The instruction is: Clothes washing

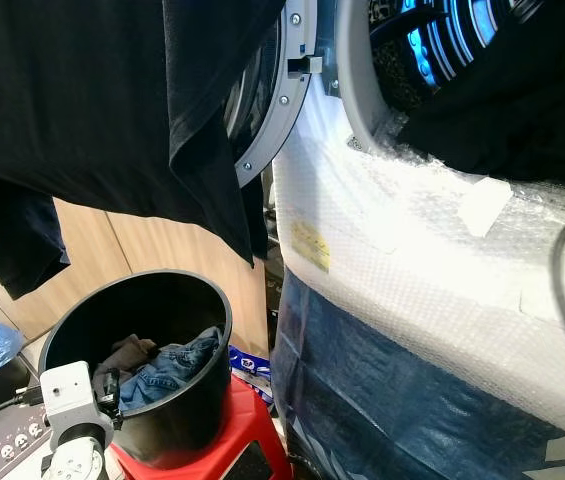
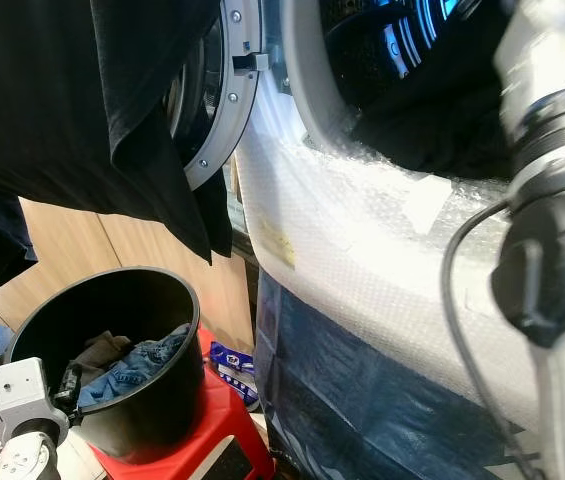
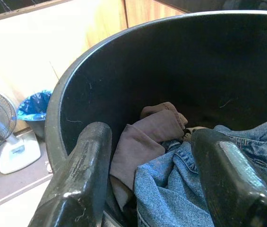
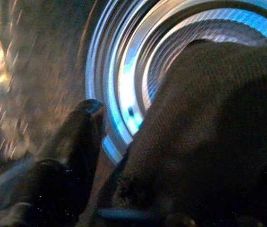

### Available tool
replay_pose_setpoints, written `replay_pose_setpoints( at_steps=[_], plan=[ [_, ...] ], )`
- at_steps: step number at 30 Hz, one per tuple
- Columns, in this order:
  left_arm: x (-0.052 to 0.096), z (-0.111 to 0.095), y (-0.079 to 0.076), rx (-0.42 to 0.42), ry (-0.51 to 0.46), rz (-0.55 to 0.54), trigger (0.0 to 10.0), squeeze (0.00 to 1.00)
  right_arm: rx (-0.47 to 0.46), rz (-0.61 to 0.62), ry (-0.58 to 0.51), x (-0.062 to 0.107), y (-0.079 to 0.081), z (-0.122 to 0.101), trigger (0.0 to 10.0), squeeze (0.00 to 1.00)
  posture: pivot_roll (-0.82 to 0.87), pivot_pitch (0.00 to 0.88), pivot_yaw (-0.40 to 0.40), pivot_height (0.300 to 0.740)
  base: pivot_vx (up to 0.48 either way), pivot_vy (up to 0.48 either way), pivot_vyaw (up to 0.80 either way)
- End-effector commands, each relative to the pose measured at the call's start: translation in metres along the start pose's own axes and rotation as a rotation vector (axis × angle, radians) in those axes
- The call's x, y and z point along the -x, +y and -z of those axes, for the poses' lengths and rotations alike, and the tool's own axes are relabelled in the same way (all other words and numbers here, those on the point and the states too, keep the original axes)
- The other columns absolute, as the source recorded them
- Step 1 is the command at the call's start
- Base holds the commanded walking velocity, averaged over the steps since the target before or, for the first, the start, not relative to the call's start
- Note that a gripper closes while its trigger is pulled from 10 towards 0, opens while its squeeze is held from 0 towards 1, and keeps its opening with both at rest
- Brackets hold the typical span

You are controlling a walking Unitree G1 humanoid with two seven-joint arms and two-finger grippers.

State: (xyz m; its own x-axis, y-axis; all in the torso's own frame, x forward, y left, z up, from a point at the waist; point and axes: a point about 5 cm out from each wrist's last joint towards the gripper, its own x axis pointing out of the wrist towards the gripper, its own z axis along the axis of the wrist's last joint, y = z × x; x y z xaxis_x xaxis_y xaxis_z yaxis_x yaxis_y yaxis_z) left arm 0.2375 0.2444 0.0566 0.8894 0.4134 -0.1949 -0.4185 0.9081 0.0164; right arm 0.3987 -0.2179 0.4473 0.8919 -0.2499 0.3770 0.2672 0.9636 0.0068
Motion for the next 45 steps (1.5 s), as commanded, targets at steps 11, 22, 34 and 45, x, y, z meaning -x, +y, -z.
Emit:
replay_pose_setpoints(
  at_steps=[11,22,34,45],
  plan=[
    [0.005,0.01,-0.005,-0.049,0.07,0.079,10.0,0.0,-0.166,-0.039,0.118,0.006,0.013,0.05,10.0,0.8,0.11,0.0,0.066,0.74,0.0,0.0,0.0],
    [0.006,0.012,-0.006,-0.064,0.084,0.104,10.0,0.0,-0.087,0.083,-0.047,0.025,0.0,0.041,10.0,0.0,0.09,0.0,0.073,0.74,0.0,0.0,0.0],
    [0.007,0.014,-0.003,-0.075,0.094,0.107,10.0,0.0,-0.047,0.027,-0.157,0.079,0.005,0.036,10.0,0.0,0.09,0.0,0.077,0.74,0.0,0.0,0.0],
    [0.007,0.013,-0.002,-0.081,0.099,0.112,10.0,0.0,0.065,-0.216,-0.068,0.102,-0.007,0.046,10.0,0.0,0.08,0.0,0.08,0.74,0.0,0.0,0.0]
  ],
)
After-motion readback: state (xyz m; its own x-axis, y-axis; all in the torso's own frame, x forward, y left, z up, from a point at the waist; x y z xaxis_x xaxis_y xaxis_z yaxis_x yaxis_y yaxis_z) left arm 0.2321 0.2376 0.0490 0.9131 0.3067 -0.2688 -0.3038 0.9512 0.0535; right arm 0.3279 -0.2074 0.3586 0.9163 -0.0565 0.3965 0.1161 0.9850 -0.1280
